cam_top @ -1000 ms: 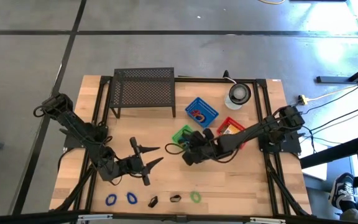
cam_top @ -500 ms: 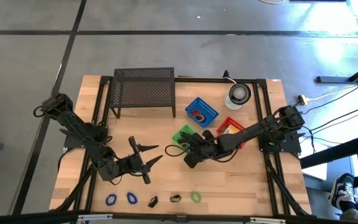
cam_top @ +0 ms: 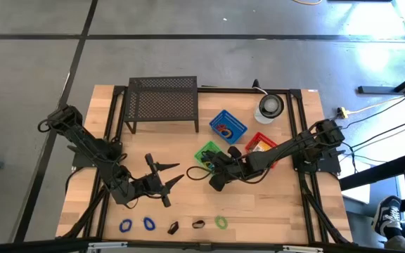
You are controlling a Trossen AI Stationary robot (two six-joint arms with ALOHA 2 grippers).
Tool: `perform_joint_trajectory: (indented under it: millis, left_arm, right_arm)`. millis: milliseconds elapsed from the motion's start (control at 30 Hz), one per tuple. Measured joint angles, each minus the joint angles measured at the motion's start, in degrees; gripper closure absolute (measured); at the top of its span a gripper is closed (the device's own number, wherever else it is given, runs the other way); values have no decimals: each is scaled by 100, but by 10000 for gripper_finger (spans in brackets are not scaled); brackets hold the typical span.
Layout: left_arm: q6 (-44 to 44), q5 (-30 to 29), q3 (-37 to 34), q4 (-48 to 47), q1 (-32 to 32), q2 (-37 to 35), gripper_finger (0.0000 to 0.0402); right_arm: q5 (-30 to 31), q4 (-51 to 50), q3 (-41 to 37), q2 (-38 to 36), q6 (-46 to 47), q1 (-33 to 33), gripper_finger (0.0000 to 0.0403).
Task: Pick & Place Office Desk Supplies
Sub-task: Put the blue rubber band into the green basket, then put the blue spring keychain into the blue basket
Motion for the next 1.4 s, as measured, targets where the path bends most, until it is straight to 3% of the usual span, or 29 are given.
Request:
perform_joint_trajectory:
  millis: [233,467,633,967,1067,1167,1300,1400]
  left_arm:
    - [-685,5,0,-48,0,0,219]
    - [-2312,523,0,-816,0,-2,219]
    - [-3726,1214,0,-1761,-2,-2,219]
    - [-5286,2181,2,-3192,208,-481,219]
    - [-5742,3028,2,-3788,347,-778,219]
    - [-6063,4180,4,-4480,577,-1140,219]
    - [-7288,6111,4,-5665,822,-1388,219]
    - [-8507,7135,-22,-6014,700,-1291,219]
  right_arm:
    - [14,2,0,2,-72,0,245]
    - [336,11,0,2,-487,-4,200]
    - [890,13,0,2,-822,-5,188]
    - [1237,41,0,2,-1636,-4,188]
    - [1285,39,0,2,-2531,-7,188]
    - [1285,68,0,2,-2757,-4,188]
    - [1217,103,0,2,-2051,-4,188]
    - [1218,162,0,2,-1381,-4,188]
